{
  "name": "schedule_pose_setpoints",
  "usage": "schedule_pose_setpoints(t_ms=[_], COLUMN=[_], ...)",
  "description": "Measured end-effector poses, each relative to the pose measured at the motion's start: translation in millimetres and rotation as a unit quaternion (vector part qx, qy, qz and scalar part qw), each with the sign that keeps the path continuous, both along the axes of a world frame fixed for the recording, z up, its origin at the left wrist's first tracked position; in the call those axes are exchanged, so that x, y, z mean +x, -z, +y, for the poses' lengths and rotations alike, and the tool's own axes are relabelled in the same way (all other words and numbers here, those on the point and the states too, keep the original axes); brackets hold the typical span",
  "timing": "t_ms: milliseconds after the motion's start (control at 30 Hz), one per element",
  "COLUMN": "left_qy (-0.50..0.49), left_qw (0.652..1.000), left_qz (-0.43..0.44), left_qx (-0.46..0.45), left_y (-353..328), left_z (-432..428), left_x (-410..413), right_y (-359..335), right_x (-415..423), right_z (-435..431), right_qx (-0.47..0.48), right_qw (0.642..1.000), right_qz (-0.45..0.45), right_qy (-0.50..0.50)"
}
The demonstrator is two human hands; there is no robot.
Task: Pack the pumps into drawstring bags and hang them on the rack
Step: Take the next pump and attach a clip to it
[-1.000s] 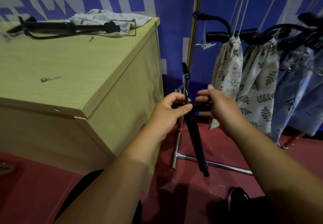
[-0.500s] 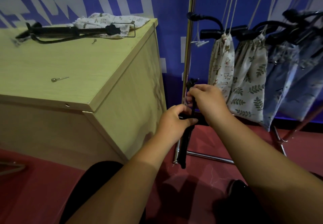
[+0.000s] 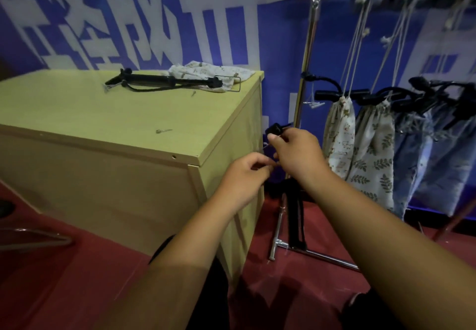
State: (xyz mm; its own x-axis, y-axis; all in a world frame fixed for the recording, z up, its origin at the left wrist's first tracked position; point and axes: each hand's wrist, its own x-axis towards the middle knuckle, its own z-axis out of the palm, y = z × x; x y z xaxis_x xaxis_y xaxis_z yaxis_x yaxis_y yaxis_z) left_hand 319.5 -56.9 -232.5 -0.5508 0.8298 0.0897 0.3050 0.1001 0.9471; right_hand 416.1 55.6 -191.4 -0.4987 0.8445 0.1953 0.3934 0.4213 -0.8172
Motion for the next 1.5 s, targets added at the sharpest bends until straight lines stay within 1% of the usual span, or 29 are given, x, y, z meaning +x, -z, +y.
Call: schedule_pose_setpoints(t_ms=[133, 233, 300, 367, 400, 467, 533, 600, 733, 800, 900, 1067, 1167, 1233, 1267, 1300, 1367, 1400, 1500], left_qy=[-0.017, -0.014, -0.01, -0.032, -0.059, -0.145, -0.248, -0.302, -0.266, -0.254, -0.247, -0.256, -0.252, -0.246, -0.241, -0.233, -0.191, -0.163, -0.101], left_qw=[0.998, 0.997, 0.998, 0.997, 0.996, 0.986, 0.961, 0.937, 0.934, 0.932, 0.929, 0.926, 0.908, 0.906, 0.913, 0.927, 0.966, 0.978, 0.991], left_qz=[-0.032, -0.051, -0.033, -0.015, -0.007, 0.034, 0.113, 0.177, 0.216, 0.226, 0.232, 0.245, 0.285, 0.3, 0.293, 0.269, 0.174, 0.13, 0.033], left_qx=[0.044, 0.058, 0.055, 0.065, 0.074, 0.077, 0.046, -0.006, -0.104, -0.129, -0.149, -0.133, -0.175, -0.17, -0.152, -0.119, -0.03, 0.01, 0.086], left_y=[-51.7, -77.3, -85.2, -93.4, -98.3, -105.5, -103.3, -99.0, -95.2, -97.1, -101.1, -101.4, -99.3, -98.8, -100.4, -102.9, -110.3, -114.2, -120.5], left_z=[-36.4, -65.1, -77.3, -88.0, -93.2, -103.3, -108.7, -111.9, -105.5, -100.7, -95.3, -91.2, -86.7, -85.3, -84.8, -84.7, -82.5, -80.2, -69.0], left_x=[-20.8, -36.4, -44.8, -57.3, -65.7, -90.0, -121.1, -146.4, -169.7, -173.5, -174.7, -174.8, -174.3, -168.1, -162.4, -155.7, -137.5, -127.5, -100.3], right_y=[-34.6, -55.0, -64.3, -71.7, -75.5, -81.7, -86.2, -89.8, -92.7, -92.1, -91.1, -86.3, -84.1, -81.7, -80.0, -77.8, -71.8, -67.9, -55.8], right_x=[-13.8, -22.4, -28.1, -34.6, -37.9, -44.1, -48.7, -53.2, -61.7, -64.2, -64.8, -57.7, -49.9, -45.1, -42.5, -40.6, -36.5, -34.5, -25.9], right_z=[-21.2, -36.3, -43.4, -52.5, -57.2, -65.8, -73.8, -80.6, -88.5, -89.1, -88.4, -87.2, -85.3, -83.5, -81.9, -80.5, -75.8, -72.1, -60.2], right_qx=[0.048, 0.069, 0.069, 0.059, 0.054, 0.041, 0.034, 0.029, 0.032, 0.036, 0.03, 0.004, -0.008, -0.017, -0.019, -0.02, -0.017, -0.018, -0.06], right_qw=[0.999, 0.997, 0.997, 0.997, 0.997, 0.996, 0.996, 0.995, 0.994, 0.994, 0.993, 0.99, 0.988, 0.986, 0.985, 0.985, 0.985, 0.985, 0.979], right_qz=[0.001, 0.018, 0.022, 0.027, 0.03, 0.035, 0.041, 0.044, 0.032, 0.024, 0.029, 0.055, 0.068, 0.079, 0.087, 0.093, 0.099, 0.103, 0.145], right_qy=[-0.015, -0.022, -0.03, -0.042, -0.049, -0.064, -0.078, -0.089, -0.1, -0.103, -0.108, -0.131, -0.14, -0.144, -0.146, -0.146, -0.14, -0.137, -0.132])
